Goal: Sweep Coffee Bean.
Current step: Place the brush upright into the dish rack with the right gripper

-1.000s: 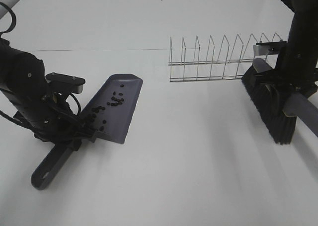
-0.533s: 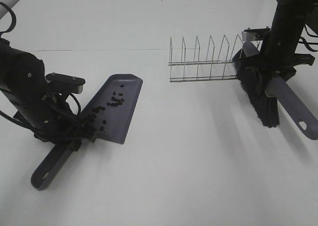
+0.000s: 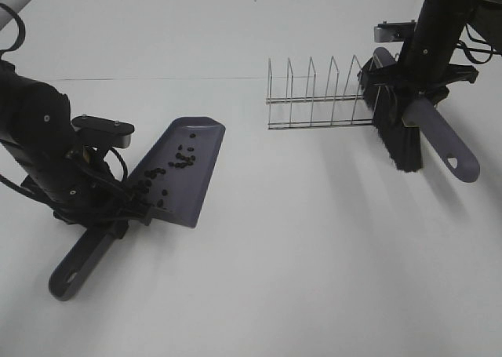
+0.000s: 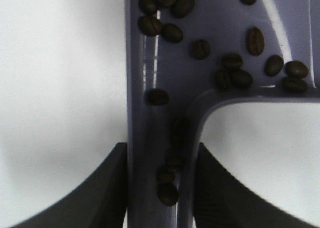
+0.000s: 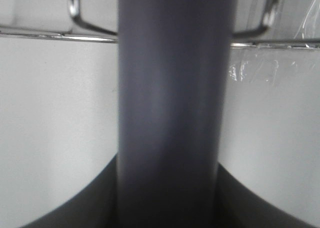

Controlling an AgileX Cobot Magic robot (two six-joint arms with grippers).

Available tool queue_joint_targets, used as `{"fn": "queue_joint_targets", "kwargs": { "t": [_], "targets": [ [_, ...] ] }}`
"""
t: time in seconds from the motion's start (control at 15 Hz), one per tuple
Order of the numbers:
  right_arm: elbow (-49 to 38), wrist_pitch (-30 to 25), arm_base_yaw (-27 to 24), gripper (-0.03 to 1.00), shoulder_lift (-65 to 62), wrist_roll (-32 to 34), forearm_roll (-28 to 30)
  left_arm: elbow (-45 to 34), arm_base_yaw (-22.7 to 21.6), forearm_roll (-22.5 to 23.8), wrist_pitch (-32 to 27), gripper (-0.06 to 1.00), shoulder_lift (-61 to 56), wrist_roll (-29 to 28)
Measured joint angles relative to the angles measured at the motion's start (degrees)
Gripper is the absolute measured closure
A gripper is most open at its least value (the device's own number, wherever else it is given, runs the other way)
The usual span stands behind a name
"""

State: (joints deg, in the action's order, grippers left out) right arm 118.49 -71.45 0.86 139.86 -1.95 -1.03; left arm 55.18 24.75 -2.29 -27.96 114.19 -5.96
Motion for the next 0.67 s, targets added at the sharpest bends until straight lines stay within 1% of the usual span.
{"fn": "queue_joint_targets", "kwargs": {
  "t": [0.2, 0.4, 0.47, 0.6, 0.67],
  "targets": [
    [0.29, 0.06, 0.0, 0.67, 0.17, 0.29, -0.06, 0.0, 0.0, -0.11, -0.29, 0.64, 0.0, 0.0],
    [0.29, 0.06, 0.0, 0.67, 0.17, 1.95, -1.49, 0.0, 0.0, -0.23, -0.29, 0.64, 0.0, 0.0],
    [0.29, 0.17, 0.0, 0.66, 0.17, 2.52, -1.6, 0.0, 0.0, -0.23, -0.29, 0.64, 0.0, 0.0],
    [1.55, 0.69, 0.0, 0.48, 0.17, 4.24, -1.89, 0.0, 0.0, -0.34, -0.34, 0.64, 0.0, 0.06],
    [2.86, 0.86, 0.0, 0.42, 0.17, 4.35, -2.01, 0.0, 0.0, -0.52, -0.4, 0.64, 0.0, 0.17]
  ]
}}
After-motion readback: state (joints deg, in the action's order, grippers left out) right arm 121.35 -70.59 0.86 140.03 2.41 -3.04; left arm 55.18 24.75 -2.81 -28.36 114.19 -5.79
